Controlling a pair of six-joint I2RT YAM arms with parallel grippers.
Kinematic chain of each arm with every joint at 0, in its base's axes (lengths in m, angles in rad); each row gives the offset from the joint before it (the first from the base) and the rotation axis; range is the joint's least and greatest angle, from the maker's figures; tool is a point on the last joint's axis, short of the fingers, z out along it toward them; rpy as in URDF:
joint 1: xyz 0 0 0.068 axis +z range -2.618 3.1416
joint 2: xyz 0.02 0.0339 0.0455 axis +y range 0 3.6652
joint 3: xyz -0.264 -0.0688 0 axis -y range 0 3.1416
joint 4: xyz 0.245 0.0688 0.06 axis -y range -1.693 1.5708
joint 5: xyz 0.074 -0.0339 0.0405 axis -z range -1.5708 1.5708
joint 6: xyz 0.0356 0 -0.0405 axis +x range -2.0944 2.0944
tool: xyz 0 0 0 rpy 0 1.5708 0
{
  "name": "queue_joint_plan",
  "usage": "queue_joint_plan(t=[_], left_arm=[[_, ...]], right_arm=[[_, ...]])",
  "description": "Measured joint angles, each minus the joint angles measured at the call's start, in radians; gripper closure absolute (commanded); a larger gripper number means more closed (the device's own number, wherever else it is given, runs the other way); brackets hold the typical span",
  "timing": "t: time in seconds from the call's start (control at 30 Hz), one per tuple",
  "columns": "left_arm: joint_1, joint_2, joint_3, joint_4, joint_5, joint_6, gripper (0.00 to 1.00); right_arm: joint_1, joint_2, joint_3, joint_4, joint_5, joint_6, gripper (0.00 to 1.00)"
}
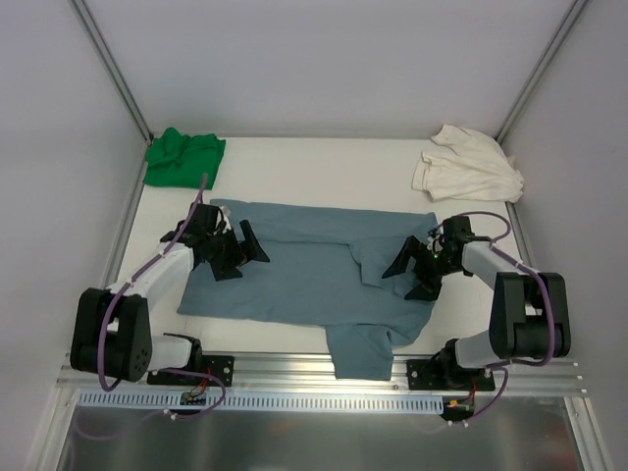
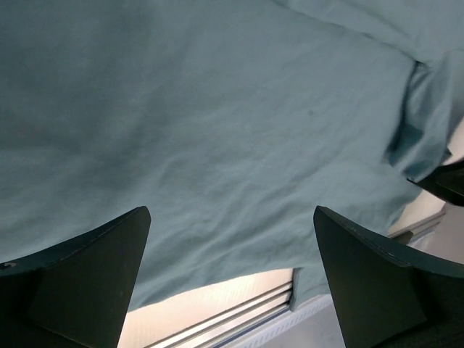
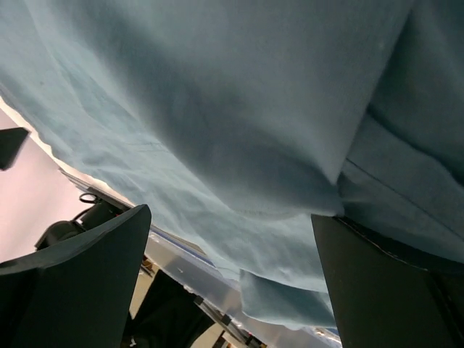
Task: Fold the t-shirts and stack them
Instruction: Fold the flattened tshirt in 1/3 of the way
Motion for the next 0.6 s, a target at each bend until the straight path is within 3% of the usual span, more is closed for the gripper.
queue_joint_plan(t=[0.2, 0.6], left_arm=[[0.000, 0.170, -0.002, 0.037, -0.022, -0.018, 0.01], [0.000, 0.486, 0.303, 0.021, 0.026, -0.075, 0.01]], right_arm=[[0.002, 0.109, 0.068, 0.008, -0.043, 0.045, 0.01], [0.006, 0.317, 0.277, 0.006, -0.072, 0.102, 0.01]])
